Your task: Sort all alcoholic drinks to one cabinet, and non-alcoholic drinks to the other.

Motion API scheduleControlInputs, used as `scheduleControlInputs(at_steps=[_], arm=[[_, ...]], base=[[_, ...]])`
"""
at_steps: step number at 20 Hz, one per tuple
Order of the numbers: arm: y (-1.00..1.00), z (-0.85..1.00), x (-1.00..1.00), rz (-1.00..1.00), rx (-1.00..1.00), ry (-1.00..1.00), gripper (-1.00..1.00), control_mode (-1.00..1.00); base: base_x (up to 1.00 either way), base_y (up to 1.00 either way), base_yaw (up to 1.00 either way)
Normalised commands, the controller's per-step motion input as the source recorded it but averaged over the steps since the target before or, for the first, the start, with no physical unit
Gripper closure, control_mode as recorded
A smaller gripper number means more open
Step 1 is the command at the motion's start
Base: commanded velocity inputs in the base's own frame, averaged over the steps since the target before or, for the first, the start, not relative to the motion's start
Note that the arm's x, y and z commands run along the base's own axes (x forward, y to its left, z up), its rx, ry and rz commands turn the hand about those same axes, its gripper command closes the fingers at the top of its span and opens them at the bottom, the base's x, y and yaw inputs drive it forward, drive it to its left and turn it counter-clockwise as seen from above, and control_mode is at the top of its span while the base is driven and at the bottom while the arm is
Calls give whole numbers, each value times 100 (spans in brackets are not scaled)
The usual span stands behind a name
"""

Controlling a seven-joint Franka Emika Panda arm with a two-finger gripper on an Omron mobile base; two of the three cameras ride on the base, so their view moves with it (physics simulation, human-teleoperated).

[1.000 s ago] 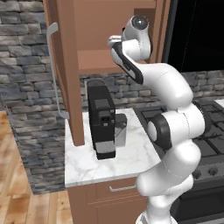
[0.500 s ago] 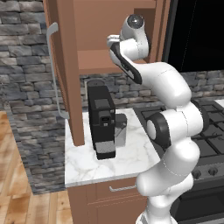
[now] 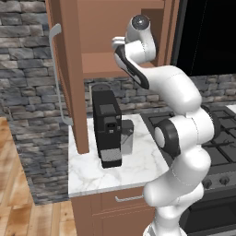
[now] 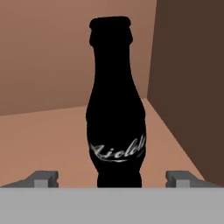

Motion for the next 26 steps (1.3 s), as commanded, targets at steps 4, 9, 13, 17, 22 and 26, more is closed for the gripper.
scheduleControlInputs(at_steps=[4, 9, 13, 17, 22, 26], arm=[[15, 0, -64, 0, 0, 0, -100, -100], [18, -5, -98, 0, 0, 0, -100, -100], [11, -9, -100, 0, 0, 0, -100, -100], [0, -22, -100, 0, 0, 0, -100, -100], [-7, -34, -100, 0, 0, 0, -100, -100], [-24, -43, -100, 0, 0, 0, -100, -100]], base=[[0, 0, 0], [0, 0, 0], [0, 0, 0], [0, 0, 0], [0, 0, 0], [0, 0, 0]])
